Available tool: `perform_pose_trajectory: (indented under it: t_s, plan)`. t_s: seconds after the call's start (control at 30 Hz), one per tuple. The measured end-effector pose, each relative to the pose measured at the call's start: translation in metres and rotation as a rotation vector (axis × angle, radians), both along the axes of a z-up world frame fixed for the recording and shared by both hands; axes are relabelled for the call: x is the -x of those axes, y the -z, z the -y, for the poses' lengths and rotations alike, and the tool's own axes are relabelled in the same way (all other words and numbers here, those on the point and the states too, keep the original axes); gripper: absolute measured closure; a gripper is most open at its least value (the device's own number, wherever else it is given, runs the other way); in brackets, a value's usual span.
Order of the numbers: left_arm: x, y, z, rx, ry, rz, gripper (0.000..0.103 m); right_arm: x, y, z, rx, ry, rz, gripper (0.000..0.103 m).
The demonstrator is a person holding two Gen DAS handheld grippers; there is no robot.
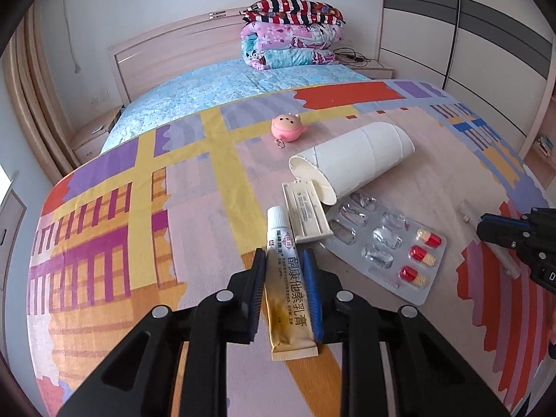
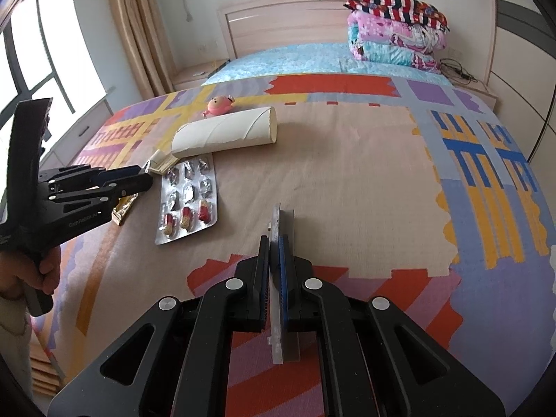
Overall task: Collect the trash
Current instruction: 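Lift the tube with the left tool while the right tool carries the comb toward the bin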
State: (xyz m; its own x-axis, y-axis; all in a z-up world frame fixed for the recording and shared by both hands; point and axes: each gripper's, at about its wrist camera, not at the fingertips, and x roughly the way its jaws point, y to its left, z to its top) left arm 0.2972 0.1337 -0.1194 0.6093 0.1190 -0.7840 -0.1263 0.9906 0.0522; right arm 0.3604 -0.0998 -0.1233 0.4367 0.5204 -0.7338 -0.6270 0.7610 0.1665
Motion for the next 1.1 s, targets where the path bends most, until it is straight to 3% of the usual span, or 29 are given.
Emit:
perform_pose_trajectory:
  t_s: [0.5,1.1]
  plan:
    - [0.058,-0.033,0.023,-0.003,0.001,0.060,0.082,0.042,-0.022,0.014,-0.027,-0.036,0.032,0.097]
    - [0.144,-0.063,0.096,0.016,0.094,0.136,0.082,0.121,-0.044,0.044,-0.068,-0.131,0.069,0.097]
